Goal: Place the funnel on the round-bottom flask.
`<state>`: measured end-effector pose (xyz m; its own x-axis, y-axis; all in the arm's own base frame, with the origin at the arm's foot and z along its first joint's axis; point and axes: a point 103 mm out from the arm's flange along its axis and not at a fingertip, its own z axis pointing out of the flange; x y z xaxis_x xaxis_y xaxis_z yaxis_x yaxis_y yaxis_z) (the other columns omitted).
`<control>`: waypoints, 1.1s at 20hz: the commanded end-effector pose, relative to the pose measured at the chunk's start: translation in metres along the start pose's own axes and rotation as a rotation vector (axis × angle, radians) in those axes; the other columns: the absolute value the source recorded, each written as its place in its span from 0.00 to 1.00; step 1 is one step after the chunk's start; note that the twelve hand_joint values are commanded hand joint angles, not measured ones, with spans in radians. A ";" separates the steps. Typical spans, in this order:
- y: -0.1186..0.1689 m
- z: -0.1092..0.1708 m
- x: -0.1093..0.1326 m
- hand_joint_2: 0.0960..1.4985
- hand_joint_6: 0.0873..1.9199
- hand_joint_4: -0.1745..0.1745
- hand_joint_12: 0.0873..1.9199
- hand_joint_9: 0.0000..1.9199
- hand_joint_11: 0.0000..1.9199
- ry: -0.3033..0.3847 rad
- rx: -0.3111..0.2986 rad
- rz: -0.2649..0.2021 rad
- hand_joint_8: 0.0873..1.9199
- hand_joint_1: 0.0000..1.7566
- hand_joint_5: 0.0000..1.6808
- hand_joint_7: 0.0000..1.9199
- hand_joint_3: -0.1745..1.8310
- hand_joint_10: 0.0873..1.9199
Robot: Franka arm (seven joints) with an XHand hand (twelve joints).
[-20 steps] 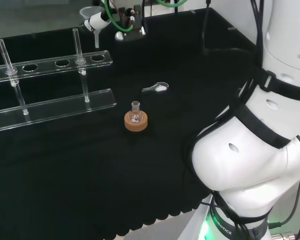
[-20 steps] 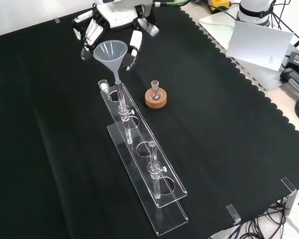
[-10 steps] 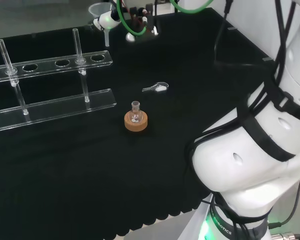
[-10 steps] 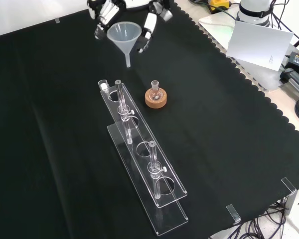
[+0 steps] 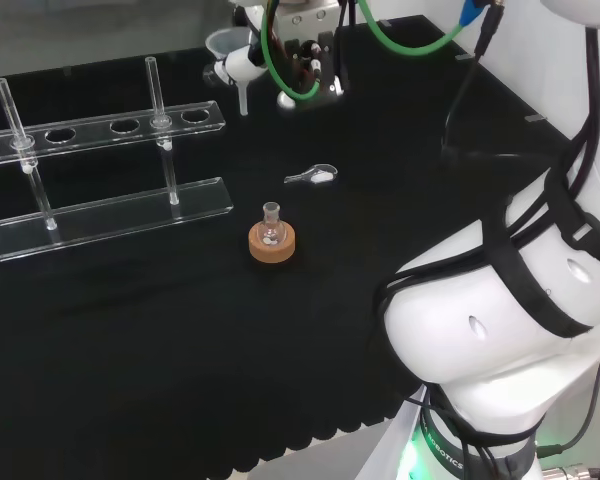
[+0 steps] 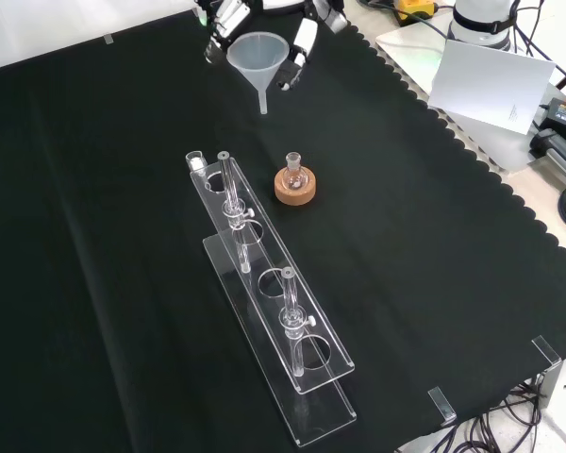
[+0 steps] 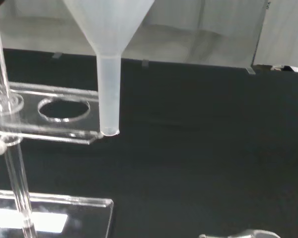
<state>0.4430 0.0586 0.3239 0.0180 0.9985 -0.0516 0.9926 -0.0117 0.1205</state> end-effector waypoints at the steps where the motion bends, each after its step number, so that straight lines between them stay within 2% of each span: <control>1: -0.018 0.014 -0.007 0.47 0.02 0.58 0.76 0.49 0.08 -0.013 0.011 0.036 0.26 0.34 0.44 0.51 0.14 0.14; 11: -0.044 0.039 -0.012 0.47 0.02 0.60 0.76 0.49 0.08 -0.012 0.027 0.056 0.25 0.34 0.45 0.51 0.14 0.13; 19: -0.060 0.071 -0.018 0.46 0.03 0.60 0.75 0.49 0.08 0.024 0.022 0.107 0.25 0.35 0.45 0.52 0.15 0.13; 22: -0.063 0.082 -0.020 0.46 0.03 0.61 0.75 0.49 0.08 0.032 0.029 0.111 0.25 0.35 0.45 0.52 0.15 0.13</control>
<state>0.3928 0.0386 0.2494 0.1119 0.9934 -0.0249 0.9887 -0.1088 0.1028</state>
